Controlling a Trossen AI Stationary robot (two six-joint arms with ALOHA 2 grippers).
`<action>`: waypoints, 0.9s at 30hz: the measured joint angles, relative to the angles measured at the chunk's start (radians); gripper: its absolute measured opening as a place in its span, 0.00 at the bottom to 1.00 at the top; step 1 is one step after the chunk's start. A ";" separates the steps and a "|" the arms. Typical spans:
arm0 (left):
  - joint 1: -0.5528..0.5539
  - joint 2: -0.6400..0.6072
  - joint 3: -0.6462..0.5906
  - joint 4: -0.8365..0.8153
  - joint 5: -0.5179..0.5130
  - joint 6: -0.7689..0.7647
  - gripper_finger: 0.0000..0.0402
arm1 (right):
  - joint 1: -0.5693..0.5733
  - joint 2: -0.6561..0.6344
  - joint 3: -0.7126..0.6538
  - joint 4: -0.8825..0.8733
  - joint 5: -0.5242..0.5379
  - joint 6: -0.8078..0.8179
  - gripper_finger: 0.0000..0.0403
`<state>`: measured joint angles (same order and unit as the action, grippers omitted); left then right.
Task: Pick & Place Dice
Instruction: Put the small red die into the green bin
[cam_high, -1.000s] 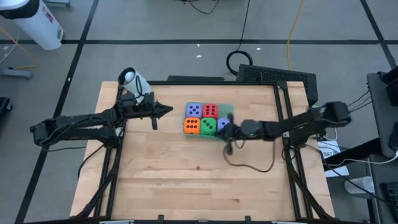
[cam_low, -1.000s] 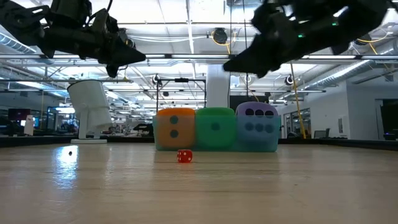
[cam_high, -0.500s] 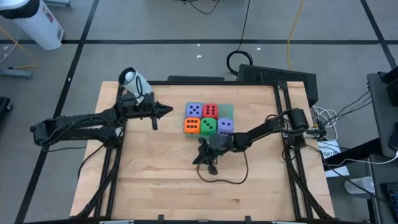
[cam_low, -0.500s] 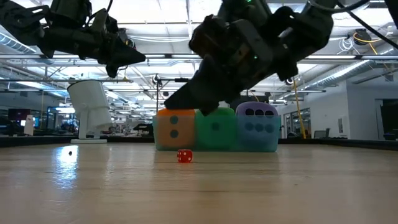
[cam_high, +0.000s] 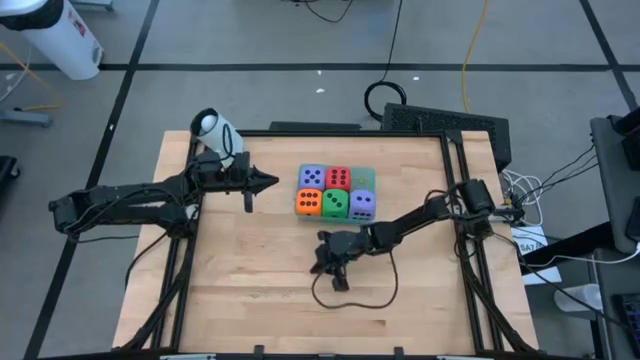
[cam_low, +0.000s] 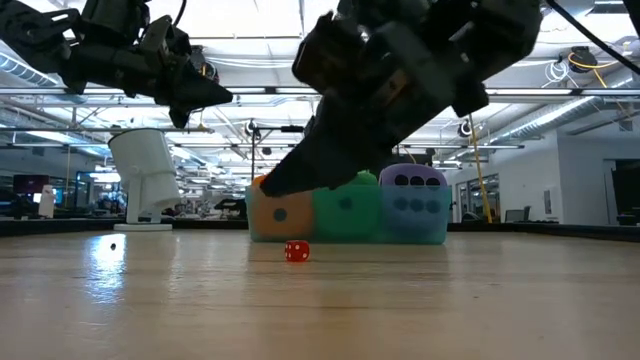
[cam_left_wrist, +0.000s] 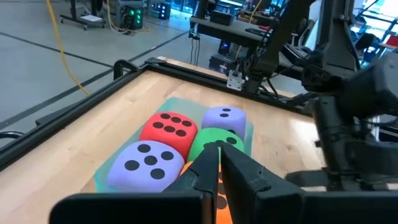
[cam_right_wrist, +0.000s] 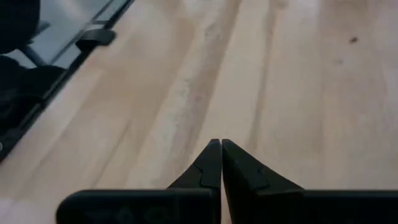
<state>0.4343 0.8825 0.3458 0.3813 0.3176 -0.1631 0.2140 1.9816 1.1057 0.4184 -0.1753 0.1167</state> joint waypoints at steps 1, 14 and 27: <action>0.000 0.000 0.000 0.001 -0.001 -0.001 0.06 | 0.005 0.000 0.000 -0.003 0.015 0.011 0.01; 0.000 0.000 0.000 0.012 -0.004 -0.001 0.06 | 0.052 0.002 -0.002 -0.060 0.173 0.086 0.00; -0.022 0.000 0.000 0.002 -0.004 -0.033 0.06 | 0.130 0.002 -0.002 -0.086 0.525 0.195 0.00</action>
<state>0.4127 0.8823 0.3458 0.3829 0.3140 -0.1964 0.3435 1.9831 1.1042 0.3322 0.3497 0.3113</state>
